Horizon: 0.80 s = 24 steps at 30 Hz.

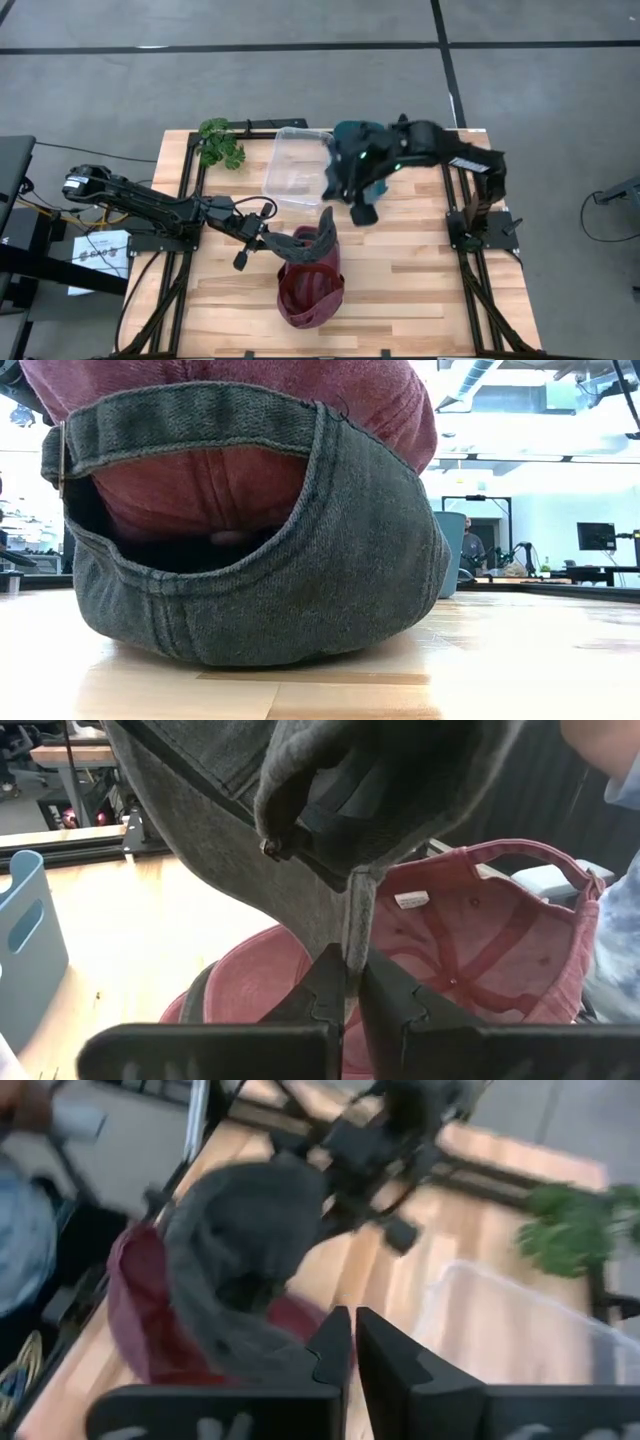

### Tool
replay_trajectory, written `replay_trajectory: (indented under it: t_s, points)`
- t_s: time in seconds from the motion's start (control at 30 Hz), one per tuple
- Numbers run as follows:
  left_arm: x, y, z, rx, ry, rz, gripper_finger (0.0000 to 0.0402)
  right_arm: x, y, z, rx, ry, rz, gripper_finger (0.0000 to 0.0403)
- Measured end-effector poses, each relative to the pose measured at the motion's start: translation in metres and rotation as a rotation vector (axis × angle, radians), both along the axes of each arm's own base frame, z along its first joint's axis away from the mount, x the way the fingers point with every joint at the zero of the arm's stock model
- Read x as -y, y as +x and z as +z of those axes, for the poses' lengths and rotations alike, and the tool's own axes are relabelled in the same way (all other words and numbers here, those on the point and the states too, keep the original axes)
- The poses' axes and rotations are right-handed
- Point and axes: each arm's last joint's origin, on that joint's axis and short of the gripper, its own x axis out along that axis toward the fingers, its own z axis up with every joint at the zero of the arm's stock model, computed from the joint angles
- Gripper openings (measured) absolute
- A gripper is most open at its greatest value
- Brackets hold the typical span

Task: Pick & Place hat
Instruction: Put the top black cap into the blue bin

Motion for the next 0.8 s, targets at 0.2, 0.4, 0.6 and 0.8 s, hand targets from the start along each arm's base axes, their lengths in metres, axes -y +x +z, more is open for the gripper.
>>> replay_trajectory:
  t_s: [0.2,0.4,0.6,0.8]
  points:
    - [0.000,0.000,0.000,-0.002,0.000,0.000,0.0021,-0.026,0.013,-0.015,-0.041,-0.022,0.087,0.0056]
    - [0.000,0.000,0.000,-0.002,0.000,0.000,0.0020,-0.046,0.019,-0.020,-0.035,-0.024,0.143,0.0079]
    - [0.000,0.000,0.000,-0.001,0.000,0.000,0.0021,-0.062,0.025,-0.028,-0.029,-0.055,0.214,0.0082]
    - [0.000,0.000,0.000,0.000,0.000,0.000,0.0021,-0.065,0.032,-0.036,-0.043,-0.061,0.220,0.0082]
